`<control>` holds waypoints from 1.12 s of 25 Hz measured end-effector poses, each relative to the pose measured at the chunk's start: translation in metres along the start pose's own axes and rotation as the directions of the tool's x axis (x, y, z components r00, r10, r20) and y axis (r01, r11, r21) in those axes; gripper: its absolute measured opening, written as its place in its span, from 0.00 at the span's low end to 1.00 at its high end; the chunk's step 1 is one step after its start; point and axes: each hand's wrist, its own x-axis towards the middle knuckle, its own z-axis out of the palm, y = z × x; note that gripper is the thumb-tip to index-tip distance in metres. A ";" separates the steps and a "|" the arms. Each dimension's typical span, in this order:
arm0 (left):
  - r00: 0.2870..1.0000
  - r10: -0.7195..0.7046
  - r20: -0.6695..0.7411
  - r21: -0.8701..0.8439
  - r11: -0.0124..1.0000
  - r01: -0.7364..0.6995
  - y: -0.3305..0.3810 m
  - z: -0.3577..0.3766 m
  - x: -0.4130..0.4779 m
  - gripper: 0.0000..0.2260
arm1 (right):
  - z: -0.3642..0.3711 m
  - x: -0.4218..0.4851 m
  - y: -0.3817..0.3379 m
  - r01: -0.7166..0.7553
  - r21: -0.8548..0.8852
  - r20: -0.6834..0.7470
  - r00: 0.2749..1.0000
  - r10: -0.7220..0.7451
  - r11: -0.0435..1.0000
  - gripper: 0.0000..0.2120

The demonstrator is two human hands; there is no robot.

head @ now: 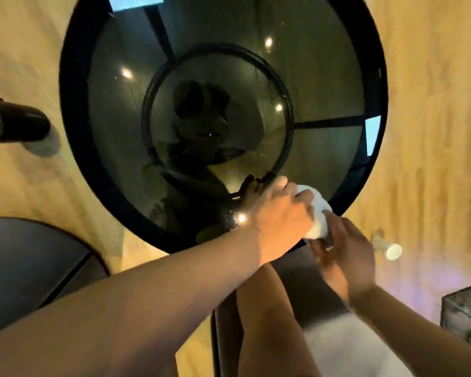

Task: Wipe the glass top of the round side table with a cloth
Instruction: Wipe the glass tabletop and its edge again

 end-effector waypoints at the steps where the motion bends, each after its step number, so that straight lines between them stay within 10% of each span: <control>1: 1.000 -0.001 -0.022 0.025 1.000 0.001 -0.008 0.015 -0.032 0.16 | 0.013 -0.019 -0.023 -0.002 0.003 0.089 0.996 0.002 1.000 0.23; 9: 0.957 -0.214 -0.195 0.027 0.974 0.223 -0.126 0.057 -0.222 0.19 | 0.044 -0.024 -0.223 0.354 0.153 0.248 0.890 -0.383 0.923 0.22; 14: 0.887 -0.403 -0.225 0.041 0.906 0.422 -0.224 0.009 -0.209 0.20 | 0.005 0.081 -0.286 0.594 0.051 0.011 0.803 -0.595 0.803 0.17; 21: 0.729 -0.595 -0.338 0.043 0.764 0.643 -0.276 -0.073 -0.087 0.13 | -0.090 0.251 -0.249 0.523 -0.300 -0.265 0.757 -0.597 0.797 0.19; 28: 0.625 -0.676 -0.389 -0.058 0.695 0.716 -0.246 -0.104 0.019 0.13 | -0.114 0.300 -0.196 0.338 -0.188 -0.389 0.836 -0.386 0.922 0.17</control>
